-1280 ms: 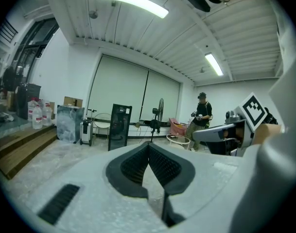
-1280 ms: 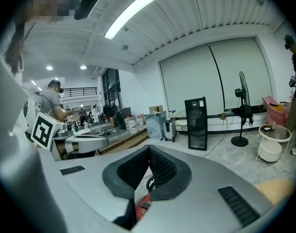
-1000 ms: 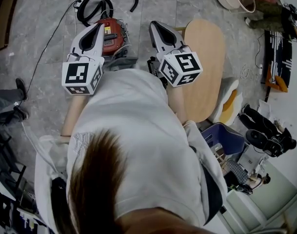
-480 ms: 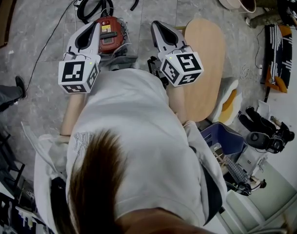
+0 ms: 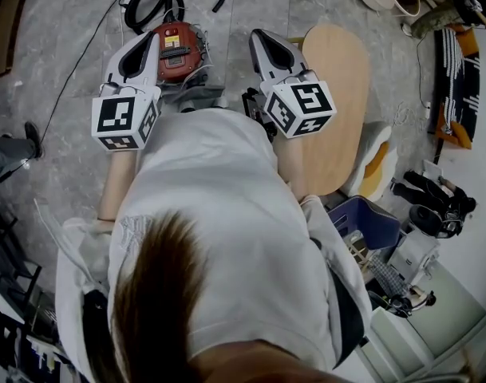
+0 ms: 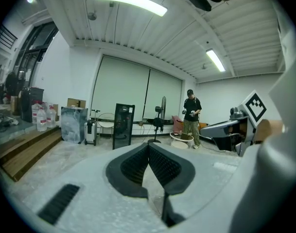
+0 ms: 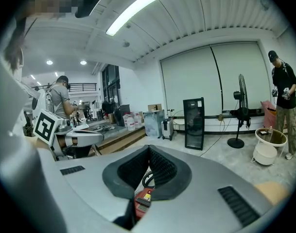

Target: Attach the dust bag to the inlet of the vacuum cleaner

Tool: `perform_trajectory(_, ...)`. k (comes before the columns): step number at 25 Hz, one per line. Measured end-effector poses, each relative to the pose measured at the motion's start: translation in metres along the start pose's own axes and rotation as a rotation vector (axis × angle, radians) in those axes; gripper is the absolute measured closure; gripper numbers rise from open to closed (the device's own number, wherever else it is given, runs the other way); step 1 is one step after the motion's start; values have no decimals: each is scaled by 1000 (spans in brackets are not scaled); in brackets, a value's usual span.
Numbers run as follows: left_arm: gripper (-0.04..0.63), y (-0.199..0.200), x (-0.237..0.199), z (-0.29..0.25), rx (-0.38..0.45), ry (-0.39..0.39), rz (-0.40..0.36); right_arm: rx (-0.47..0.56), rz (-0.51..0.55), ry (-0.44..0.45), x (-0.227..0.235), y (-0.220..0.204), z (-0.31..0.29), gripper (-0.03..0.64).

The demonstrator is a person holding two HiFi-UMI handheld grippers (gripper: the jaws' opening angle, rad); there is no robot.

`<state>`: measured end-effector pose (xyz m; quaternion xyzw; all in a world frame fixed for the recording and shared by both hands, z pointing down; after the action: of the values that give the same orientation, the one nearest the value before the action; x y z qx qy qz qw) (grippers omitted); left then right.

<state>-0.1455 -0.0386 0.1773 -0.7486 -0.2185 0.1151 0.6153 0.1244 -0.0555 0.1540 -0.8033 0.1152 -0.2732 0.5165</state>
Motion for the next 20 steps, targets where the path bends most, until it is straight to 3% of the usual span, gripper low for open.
perform_trajectory(20, 578, -1, 7, 0, -11, -29, -2, 4, -1, 13, -4, -2, 1, 615)
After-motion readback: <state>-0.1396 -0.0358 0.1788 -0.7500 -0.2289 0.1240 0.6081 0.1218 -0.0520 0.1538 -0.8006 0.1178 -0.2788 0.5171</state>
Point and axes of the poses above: the fingertips, and each gripper's own axes: z backward along the fingers, x to its right, y out of its top, the point moved 10 cm from there along z, backward along the fingers, and after that the axes turned 13 degrees about -z, right-handed, at the moved point
